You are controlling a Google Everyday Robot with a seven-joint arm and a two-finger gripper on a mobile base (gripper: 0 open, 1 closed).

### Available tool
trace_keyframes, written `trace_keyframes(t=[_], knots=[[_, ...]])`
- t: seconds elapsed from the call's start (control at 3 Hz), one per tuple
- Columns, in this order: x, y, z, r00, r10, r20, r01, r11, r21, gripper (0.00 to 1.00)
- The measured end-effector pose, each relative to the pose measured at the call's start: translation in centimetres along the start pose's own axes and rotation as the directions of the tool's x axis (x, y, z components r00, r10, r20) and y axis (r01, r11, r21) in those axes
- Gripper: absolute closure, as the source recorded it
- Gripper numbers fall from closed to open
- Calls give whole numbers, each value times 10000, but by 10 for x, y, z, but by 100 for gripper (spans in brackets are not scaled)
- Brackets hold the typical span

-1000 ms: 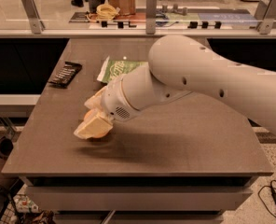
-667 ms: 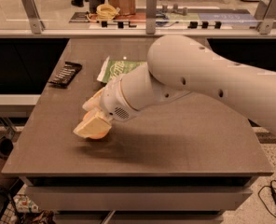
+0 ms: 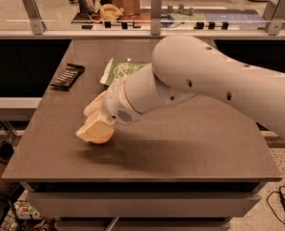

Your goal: Pick orange

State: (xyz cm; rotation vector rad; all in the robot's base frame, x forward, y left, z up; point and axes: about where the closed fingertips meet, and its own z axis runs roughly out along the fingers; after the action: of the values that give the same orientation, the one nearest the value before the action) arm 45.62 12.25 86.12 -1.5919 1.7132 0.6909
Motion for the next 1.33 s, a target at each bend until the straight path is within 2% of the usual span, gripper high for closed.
trace_keyframes(t=[1.0, 1.33], knots=[[-6, 4, -1, 9999, -138, -18, 138, 9999, 25, 19], [-8, 5, -2, 9998, -189, -24, 189, 9998, 34, 0]])
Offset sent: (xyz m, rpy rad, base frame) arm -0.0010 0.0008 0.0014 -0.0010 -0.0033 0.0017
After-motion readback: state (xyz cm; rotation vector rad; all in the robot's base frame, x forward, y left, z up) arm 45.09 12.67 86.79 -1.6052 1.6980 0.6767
